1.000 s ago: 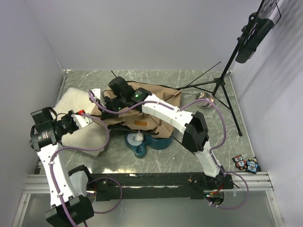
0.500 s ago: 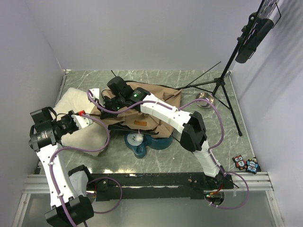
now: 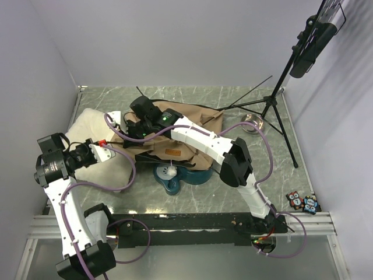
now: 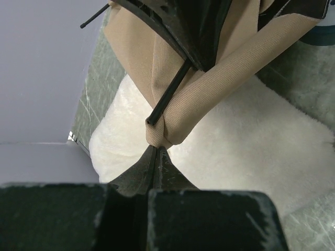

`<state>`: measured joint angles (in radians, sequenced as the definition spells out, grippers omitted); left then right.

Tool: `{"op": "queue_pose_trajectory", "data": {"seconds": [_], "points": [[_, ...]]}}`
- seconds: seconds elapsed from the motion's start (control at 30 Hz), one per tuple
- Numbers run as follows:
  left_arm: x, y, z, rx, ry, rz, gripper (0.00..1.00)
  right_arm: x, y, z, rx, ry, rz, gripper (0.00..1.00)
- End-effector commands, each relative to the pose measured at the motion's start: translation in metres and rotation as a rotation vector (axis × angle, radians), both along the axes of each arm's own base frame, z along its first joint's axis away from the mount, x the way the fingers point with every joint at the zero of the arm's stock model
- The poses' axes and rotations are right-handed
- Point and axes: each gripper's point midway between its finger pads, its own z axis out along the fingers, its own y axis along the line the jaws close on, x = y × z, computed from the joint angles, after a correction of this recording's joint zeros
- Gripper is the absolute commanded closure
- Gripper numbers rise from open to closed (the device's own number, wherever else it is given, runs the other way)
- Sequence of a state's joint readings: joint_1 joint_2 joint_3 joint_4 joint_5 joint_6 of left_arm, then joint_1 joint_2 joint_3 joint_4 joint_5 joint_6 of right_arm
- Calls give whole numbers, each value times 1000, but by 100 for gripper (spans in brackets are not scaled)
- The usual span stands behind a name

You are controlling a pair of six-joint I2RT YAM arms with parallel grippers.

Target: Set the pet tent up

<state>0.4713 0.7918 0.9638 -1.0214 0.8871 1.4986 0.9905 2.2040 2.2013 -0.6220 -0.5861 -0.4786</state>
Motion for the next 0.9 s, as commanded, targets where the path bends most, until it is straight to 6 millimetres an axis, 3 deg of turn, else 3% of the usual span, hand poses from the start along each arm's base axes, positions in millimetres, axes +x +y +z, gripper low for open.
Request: {"op": "queue_pose_trajectory", "data": {"seconds": [0.0, 0.4, 0.63, 0.87], "points": [[0, -12, 25, 27, -99, -86, 99, -9, 2, -7, -33, 30, -6, 100], [2, -13, 26, 60, -114, -133, 99, -14, -6, -16, -61, 36, 12, 100], [-2, -14, 14, 60, -81, -147, 99, 1, -14, 5, -7, 59, -42, 100], [-2, -15, 13, 55, -73, -149, 99, 2, -16, 7, 6, 78, -59, 100]]}}
